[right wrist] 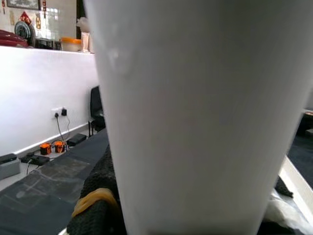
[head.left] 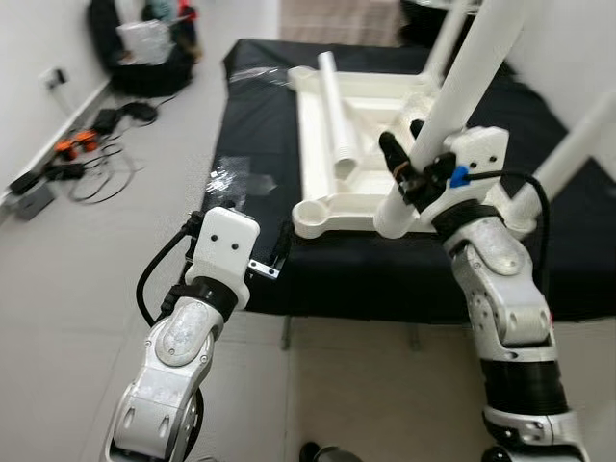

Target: Building children table

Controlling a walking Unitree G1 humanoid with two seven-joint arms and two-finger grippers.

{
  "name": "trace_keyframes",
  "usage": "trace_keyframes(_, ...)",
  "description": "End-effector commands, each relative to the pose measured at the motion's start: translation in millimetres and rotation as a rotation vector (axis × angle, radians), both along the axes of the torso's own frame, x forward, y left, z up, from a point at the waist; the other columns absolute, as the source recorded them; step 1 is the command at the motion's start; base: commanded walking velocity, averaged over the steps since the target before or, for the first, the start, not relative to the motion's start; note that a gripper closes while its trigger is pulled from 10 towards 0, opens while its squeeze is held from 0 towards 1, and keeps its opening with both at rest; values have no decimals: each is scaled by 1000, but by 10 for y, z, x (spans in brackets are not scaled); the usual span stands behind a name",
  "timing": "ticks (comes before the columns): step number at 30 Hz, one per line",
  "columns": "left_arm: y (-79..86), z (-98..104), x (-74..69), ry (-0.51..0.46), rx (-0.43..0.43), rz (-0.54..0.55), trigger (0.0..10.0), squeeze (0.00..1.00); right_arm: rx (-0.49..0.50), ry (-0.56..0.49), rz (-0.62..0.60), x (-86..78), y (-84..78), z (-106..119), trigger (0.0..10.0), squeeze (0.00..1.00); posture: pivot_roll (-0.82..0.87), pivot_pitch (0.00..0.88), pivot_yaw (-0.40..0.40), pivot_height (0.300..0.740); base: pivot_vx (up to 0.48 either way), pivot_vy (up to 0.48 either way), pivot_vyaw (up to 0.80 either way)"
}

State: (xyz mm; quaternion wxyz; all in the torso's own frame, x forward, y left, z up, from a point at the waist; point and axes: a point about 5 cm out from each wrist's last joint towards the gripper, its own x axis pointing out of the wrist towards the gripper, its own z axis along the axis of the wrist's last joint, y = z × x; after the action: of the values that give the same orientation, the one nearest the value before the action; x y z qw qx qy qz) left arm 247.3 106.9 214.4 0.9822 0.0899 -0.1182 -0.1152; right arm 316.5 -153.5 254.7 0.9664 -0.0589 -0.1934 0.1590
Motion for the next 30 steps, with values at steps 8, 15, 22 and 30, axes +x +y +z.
trace_keyframes(8, 37, 212, 9, -81, -8, 67, 10000, 0, 3, -25, 29, -16, 171, 141, 10000, 0, 54, 77, -82, 740, 0, 0, 0)
trace_keyframes(15, 59, 309, 4, -114, -13, 95, 10000, 0, 1, -21, 1, 0, 165, 159, 10000, 0, 55, 80, -90, 740, 70, 0, 0)
trace_keyframes(22, 54, 331, 17, -116, -9, 97, 10000, 0, 8, -22, -16, 44, 142, 209, 10000, 0, 48, 94, -87, 740, 288, 0, 0)
trace_keyframes(30, 53, 337, 16, -112, -12, 101, 10000, 0, 19, -40, -25, 83, 108, 291, 10000, 0, 48, 101, -85, 740, 279, 0, 0)
